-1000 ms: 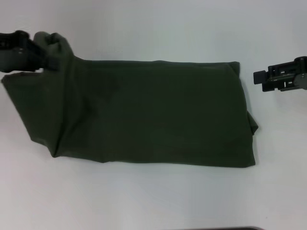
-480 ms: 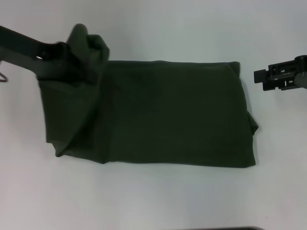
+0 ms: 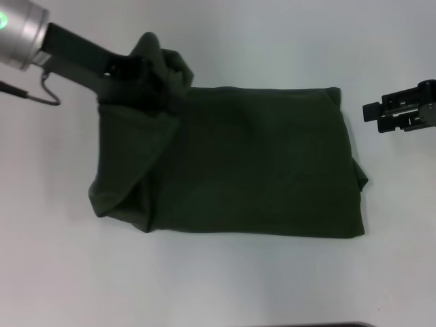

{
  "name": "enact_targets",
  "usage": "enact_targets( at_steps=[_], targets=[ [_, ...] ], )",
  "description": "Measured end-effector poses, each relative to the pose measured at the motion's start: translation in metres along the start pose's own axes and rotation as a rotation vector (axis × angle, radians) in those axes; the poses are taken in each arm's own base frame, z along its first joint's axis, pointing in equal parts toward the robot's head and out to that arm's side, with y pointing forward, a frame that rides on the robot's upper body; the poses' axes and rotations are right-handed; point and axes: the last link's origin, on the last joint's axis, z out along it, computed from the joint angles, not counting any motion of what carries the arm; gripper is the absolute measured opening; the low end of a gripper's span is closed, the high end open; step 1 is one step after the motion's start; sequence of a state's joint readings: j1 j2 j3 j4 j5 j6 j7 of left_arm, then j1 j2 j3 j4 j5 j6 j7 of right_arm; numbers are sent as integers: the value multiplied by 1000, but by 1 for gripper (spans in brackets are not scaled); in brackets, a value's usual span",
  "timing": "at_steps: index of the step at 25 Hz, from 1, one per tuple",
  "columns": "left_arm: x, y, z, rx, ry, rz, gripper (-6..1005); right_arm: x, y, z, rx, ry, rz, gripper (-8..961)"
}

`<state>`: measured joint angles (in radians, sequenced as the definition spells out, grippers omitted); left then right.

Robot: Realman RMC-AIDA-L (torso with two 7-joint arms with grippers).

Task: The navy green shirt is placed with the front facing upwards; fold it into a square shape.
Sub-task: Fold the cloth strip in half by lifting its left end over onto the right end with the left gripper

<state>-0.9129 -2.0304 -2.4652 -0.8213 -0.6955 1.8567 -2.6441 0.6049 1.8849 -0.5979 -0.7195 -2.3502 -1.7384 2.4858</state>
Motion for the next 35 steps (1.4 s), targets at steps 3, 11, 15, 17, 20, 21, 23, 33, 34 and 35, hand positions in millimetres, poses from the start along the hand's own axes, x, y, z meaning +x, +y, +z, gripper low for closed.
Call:
enact_targets(
  at_steps=[3,11,15,17,20,21,23,33,34,35],
  targets=[
    [5,9,9,-5,-12,25,37,-2,1,0,2,-3,0,644],
    [19,36,26,-29,-40,96,38,-5,3,11,14,18,-10,645],
    [23,49,37,-45,-64,123,38,-5,3,12,14,20,-7,645],
    [24,55,42,-56,-74,136,38,-5,3,12,16,18,-7,645],
    [24,64,52,-71,-90,154,38,-5,2,12,17,18,-7,646],
    [25,67,55,-76,-95,162,37,-5,2,12,17,18,-7,646],
    [26,73,61,-84,-103,175,37,-5,2,12,17,18,-7,646],
    [31,87,85,-128,-101,192,37,-5,2,11,18,17,-5,646],
    [31,86,88,-126,-99,186,37,-5,2,11,18,17,-5,646],
    [31,84,92,-123,-98,179,38,-5,2,11,18,18,-5,645]
  ],
)
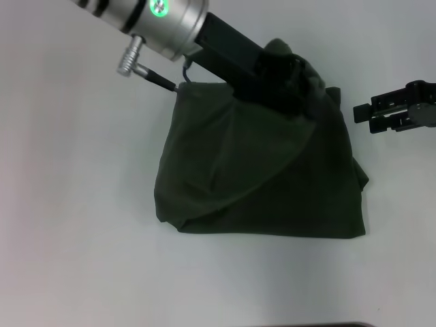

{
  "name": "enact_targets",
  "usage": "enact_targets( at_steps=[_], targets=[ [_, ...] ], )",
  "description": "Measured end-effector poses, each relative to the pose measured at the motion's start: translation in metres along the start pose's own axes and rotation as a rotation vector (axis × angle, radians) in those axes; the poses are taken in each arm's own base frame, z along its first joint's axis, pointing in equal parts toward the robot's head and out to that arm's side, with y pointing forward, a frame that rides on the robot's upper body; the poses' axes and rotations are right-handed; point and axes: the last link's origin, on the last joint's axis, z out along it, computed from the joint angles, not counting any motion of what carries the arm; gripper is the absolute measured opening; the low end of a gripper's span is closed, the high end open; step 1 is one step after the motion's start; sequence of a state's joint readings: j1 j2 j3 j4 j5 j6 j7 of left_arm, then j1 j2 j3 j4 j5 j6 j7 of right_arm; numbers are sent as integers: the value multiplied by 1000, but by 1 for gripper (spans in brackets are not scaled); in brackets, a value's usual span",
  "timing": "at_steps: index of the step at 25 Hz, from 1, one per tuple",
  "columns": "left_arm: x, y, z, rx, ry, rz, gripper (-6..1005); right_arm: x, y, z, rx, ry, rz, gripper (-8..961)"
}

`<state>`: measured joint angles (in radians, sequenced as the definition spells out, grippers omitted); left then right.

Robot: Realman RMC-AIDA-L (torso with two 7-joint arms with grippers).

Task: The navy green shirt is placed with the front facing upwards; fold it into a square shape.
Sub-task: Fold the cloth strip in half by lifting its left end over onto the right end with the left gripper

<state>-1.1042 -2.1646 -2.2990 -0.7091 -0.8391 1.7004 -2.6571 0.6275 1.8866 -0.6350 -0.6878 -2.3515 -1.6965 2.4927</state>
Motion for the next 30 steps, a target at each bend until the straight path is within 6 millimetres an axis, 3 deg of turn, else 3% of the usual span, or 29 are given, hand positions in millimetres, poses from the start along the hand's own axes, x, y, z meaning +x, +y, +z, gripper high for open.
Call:
enact_targets(
  at_steps=[12,30],
  targets=[
    [5,-10,29,3,53,-39,38,-2,1,0,2,-2,5,644],
    [-3,-11,52,-31,57,-64,37,-4,0,-2,12,-13,19,644]
  ],
)
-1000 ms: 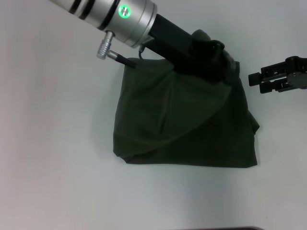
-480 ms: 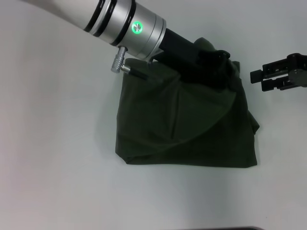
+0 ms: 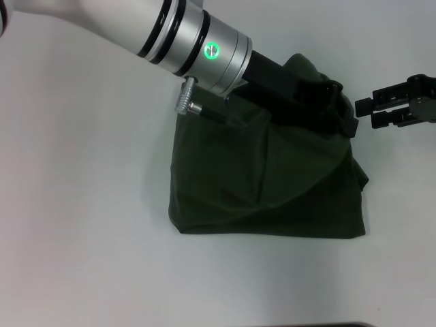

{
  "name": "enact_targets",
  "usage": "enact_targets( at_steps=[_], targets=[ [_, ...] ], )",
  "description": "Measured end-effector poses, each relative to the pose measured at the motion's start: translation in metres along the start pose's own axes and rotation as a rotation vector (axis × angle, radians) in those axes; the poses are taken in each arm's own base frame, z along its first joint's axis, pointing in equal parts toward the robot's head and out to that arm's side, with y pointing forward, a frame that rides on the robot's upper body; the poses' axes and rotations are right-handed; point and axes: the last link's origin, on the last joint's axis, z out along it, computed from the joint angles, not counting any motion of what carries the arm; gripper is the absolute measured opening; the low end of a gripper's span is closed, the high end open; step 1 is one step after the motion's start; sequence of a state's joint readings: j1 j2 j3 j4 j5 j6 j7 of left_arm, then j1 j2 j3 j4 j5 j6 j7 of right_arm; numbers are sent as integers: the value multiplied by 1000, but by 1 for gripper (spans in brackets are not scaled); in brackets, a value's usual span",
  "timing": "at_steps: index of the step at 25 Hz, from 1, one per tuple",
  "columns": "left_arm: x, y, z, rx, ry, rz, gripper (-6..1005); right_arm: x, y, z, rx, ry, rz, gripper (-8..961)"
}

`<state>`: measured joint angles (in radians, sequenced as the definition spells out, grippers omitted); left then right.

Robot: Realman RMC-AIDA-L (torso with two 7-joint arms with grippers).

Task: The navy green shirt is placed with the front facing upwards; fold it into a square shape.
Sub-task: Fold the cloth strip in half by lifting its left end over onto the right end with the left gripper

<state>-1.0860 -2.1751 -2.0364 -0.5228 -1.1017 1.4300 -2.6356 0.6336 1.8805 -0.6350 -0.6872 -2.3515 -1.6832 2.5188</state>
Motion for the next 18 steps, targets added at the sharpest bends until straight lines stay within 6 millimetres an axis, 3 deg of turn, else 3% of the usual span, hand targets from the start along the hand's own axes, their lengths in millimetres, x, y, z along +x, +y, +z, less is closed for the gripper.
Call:
enact_targets(
  at_steps=[18],
  targets=[
    [-3,-1,8,0,3,3,37,-1,2,1,-2,1,-2,646]
  ],
)
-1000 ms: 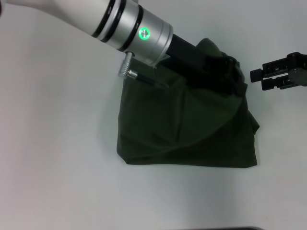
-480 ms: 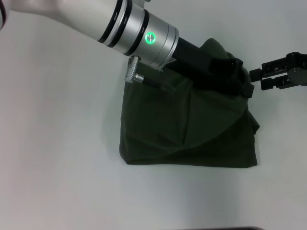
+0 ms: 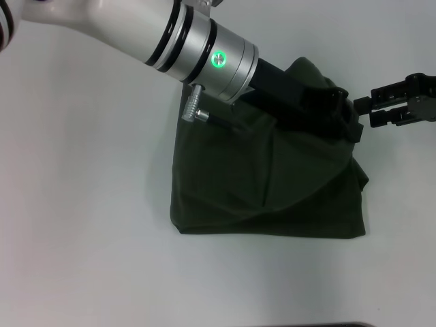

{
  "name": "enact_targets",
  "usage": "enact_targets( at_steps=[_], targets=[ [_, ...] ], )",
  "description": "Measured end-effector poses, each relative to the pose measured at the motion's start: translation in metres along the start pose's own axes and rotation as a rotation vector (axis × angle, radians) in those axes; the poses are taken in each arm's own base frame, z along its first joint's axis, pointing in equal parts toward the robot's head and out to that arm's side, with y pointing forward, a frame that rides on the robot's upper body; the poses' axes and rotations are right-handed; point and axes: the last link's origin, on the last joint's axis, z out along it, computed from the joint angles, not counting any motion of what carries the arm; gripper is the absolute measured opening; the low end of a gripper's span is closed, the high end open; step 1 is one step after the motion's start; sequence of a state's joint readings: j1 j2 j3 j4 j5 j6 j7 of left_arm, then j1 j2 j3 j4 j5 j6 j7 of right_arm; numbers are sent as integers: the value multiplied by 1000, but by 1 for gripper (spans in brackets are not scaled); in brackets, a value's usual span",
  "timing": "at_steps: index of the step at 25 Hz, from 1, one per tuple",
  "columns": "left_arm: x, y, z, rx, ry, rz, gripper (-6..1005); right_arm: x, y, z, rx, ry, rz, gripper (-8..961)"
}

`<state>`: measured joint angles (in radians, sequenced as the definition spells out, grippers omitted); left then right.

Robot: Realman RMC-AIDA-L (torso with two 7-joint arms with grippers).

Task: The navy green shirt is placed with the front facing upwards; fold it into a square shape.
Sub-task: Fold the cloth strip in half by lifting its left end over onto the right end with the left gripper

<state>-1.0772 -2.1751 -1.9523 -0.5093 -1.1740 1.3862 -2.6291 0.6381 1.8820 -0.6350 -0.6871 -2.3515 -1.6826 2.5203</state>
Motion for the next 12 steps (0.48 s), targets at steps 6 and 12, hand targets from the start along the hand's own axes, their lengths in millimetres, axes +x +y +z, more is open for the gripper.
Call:
enact_targets(
  at_steps=[6,12],
  targets=[
    [1,-1,1,10,9,-1,38,0,0,0,0,0,1,645],
    [3,-7,7,77,16,8,38,1,0,0,0,0,2,645]
  ],
)
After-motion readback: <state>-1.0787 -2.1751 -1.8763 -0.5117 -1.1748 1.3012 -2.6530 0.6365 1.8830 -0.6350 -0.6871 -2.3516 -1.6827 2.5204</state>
